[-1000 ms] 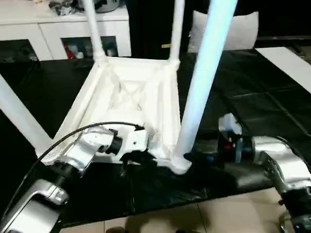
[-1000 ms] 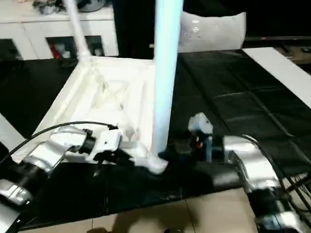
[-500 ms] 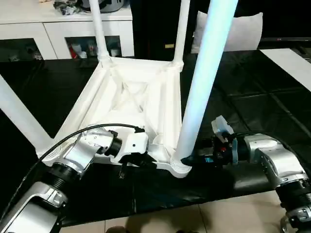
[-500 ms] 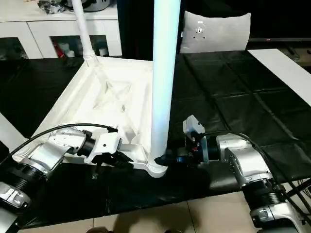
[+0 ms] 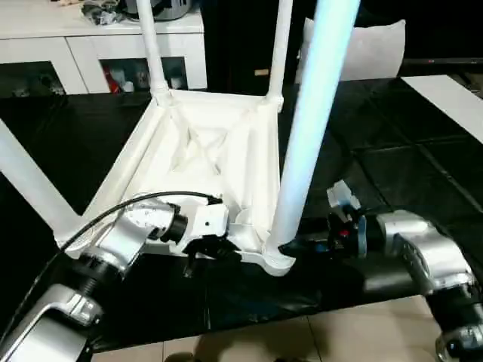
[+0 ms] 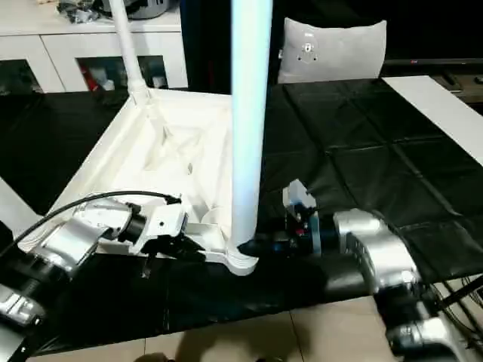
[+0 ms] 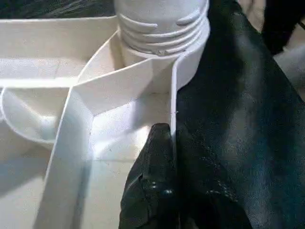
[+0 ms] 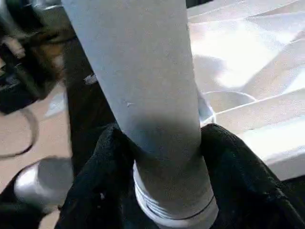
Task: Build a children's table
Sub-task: Rotate leg to tighten
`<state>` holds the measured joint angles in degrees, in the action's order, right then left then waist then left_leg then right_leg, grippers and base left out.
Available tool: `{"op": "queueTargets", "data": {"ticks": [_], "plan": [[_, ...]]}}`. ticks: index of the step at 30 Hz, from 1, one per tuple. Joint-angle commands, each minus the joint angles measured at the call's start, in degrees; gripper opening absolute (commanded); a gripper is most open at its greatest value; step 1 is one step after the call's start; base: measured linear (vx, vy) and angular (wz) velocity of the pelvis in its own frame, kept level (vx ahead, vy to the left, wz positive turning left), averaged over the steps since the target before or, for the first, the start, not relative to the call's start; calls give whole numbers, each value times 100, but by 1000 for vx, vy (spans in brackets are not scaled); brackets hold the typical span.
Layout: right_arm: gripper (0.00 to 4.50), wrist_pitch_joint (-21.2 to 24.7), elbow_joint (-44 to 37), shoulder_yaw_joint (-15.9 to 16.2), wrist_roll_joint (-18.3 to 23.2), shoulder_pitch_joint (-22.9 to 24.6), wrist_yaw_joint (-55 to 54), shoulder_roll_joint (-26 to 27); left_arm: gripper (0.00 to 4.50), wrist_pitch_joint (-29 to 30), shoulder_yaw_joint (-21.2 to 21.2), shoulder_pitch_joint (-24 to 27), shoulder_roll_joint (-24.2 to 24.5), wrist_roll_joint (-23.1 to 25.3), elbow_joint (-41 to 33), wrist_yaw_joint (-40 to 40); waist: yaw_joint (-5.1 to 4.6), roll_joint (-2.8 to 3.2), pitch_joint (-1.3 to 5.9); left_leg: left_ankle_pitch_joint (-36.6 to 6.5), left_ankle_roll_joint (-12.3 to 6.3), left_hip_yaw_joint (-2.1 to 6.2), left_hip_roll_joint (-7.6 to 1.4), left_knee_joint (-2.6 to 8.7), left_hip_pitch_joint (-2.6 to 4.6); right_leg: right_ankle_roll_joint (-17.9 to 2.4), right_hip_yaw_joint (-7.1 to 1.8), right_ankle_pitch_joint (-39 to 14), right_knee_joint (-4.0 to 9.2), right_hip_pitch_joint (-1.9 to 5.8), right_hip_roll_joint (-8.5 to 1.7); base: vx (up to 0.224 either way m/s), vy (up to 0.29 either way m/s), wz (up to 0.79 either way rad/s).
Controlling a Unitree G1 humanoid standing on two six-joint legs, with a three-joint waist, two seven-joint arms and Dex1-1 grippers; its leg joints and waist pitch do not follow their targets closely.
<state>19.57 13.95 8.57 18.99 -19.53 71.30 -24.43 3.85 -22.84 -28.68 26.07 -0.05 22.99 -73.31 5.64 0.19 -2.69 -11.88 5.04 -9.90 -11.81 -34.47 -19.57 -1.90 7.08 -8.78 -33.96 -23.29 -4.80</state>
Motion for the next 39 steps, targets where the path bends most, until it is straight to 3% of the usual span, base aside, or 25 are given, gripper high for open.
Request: {"op": "queueTargets", "data": {"ticks": [1, 2, 4, 5, 6, 7, 8, 10, 11, 12, 13, 14, 17, 18, 20, 23, 24, 26, 28, 29, 30, 33, 39], "plan": [[198, 124, -129, -4, -79, -45, -740, 329, 0, 330, -187, 129, -448, -121, -461, 348, 7, 13, 329, -1198, -145, 39, -115, 414, -15, -566, -272, -2676, 532, 341, -380, 0, 0, 0], [197, 169, -154, -44, -108, -33, -961, 433, 0, 502, -163, 180, -550, -111, -579, 539, -81, 9, 281, -1476, -87, 47, -66, 390, 16, -261, -204, -3434, 658, 315, -376, 0, 0, 0], [196, 278, -180, -128, -137, -34, -1327, 633, 0, 736, -139, 230, -722, -49, -719, 839, -171, 0, 268, -1654, -71, 58, -15, 345, 58, 41, -110, -3909, 781, 290, -354, 0, 0, 0], [195, 309, -196, -170, -152, -31, -1511, 743, 0, 857, -127, 250, -821, -13, -783, 998, -200, -7, 281, -1643, -71, 65, -5, 339, 57, 101, -83, -3927, 794, 302, -353, 0, 0, 0], [195, 338, -228, -199, -161, -20, -1653, 820, 0, 974, -112, 274, -893, 20, -857, 1111, -269, 12, 297, -1609, -105, 91, -14, 357, 2, 160, -43, -3812, 798, 358, -353, 0, 0, 0], [195, 372, -241, -213, -188, -18, -1805, 903, 0, 1100, -93, 272, -1001, 65, -901, 1271, -329, 40, 299, -1661, -148, 121, -53, 387, -36, 168, -5, -3638, 808, 389, -350, 0, 0, 0], [195, 376, -114, -248, -354, -85, -2399, 1209, 0, 1375, -108, 201, -1357, 260, -928, 1761, -401, 67, 288, -1803, -140, 139, -82, 391, -12, 157, 67, -3534, 839, 381, -349, 0, 0, 0], [195, 351, 13, -285, -453, -144, -2791, 1410, 0, 1501, -143, 138, -1554, 407, -906, 2042, -499, 99, 271, -2186, -134, 174, -105, 387, 80, 172, 191, -3541, 926, 372, -360, 0, 0, 0], [194, 304, 256, -394, -597, -266, -3347, 1635, 0, 1647, -153, 37, -1746, 556, -789, 2404, -563, 122, 305, -2256, -164, 203, -118, 392, 102, 108, 203, -3306, 922, 419, -415, 0, 0, 0], [194, 291, 309, -426, -626, -293, -3470, 1684, 0, 1675, -153, 15, -1785, 591, -764, 2471, -606, 111, 306, -2211, -165, 234, -132, 423, 21, 74, 194, -3146, 866, 467, -418, 0, 0, 0], [193, 260, 428, -501, -692, -355, -3753, 1797, 0, 1742, -155, -23, -1857, 657, -721, 2622, -623, 117, 299, -2252, -171, 253, -139, 444, -16, 84, 204, -3135, 860, 479, -402, 0, 0, 0], [193, 223, 603, -609, -780, -449, -4169, 1936, 0, 1765, -160, -66, -1918, 751, -652, 2781, -694, 153, 289, -2379, -158, 234, -81, 383, 69, 132, 239, -3334, 943, 413, -426, 0, 0, 0], [193, 54, 739, -827, -729, -520, -4444, 2127, 0, 1794, -165, -80, -1936, 916, -621, 2994, -771, 143, 305, -2225, -217, 242, -64, 396, 11, 69, 211, -3211, 919, 436, -445, 0, 0, 0], [193, -3, 715, -865, -679, -503, -4378, 2137, 0, 1774, -165, -74, -1921, 943, -621, 3005, -769, 140, 313, -2195, -252, 230, -62, 394, 27, 12, 183, -3134, 910, 418, -450, 0, 0, 0], [263, -391, 585, -894, -712, -373, -4136, 2013, 0, 1644, -132, -32, -1810, 1004, -611, 2968, -751, 141, 330, -2015, -306, 230, -89, 421, -13, -150, 118, -2837, 842, 437, -459, 0, 0, 0], [272, -529, 488, -900, -645, -250, -3793, 1841, 0, 1575, -113, -19, -1692, 1055, -550, 2962, -678, 118, 370, -1645, -399, 217, -114, 432, -61, -386, 26, -2403, 746, 453, -465, 0, 0, 0], [284, -563, 432, -901, -616, -177, -3578, 1695, 0, 1387, -134, -19, -1582, 1088, -488, 2904, -610, 124, 388, -1365, -456, 197, -137, 423, -60, -556, -31, -2059, 686, 435, -465, 0, 0, 0], [307, -642, 385, -888, -601, -95, -3353, 1505, 0, 1224, -164, -8, -1445, 1133, -431, 2855, -486, 101, 380, -1161, -582, 141, -131, 406, -47, -694, -86, -1946, 643, 402, -447, 0, 0, 0], [327, -716, 327, -867, -559, 18, -2909, 1155, 0, 1051, -137, 51, -1277, 1070, -411, 2681, -395, 114, 406, -899, -612, 128, -122, 392, -79, -749, -109, -1782, 588, 431, -450, 0, 0, 0], [336, -754, 296, -877, -510, 69, -2654, 977, 0, 912, -131, 87, -1176, 1028, -408, 2551, -312, 100, 435, -631, -684, 130, -118, 373, -130, -728, -119, -1560, 537, 470, -442, 0, 0, 0], [343, -772, 269, -889, -467, 101, -2470, 855, 0, 767, -136, 114, -1098, 982, -408, 2418, -262, 97, 425, -529, -717, 117, -120, 365, -145, -755, -145, -1430, 503, 444, -439, 0, 0, 0], [360, -506, -69, -909, -78, 187, -1457, 316, 0, 208, -207, 244, -707, 775, -437, 1746, -205, 121, 415, -665, -686, 104, -119, 375, -110, -701, -119, -1683, 543, 431, -423, 0, 0, 0], [360, -470, -109, -711, 134, 57, -373, -245, 0, -452, -334, 251, -319, 506, -327, 898, -163, 108, 377, -1074, -583, 95, -124, 401, -55, -475, -108, -2402, 628, 385, -408, 0, 0, 0]]}}
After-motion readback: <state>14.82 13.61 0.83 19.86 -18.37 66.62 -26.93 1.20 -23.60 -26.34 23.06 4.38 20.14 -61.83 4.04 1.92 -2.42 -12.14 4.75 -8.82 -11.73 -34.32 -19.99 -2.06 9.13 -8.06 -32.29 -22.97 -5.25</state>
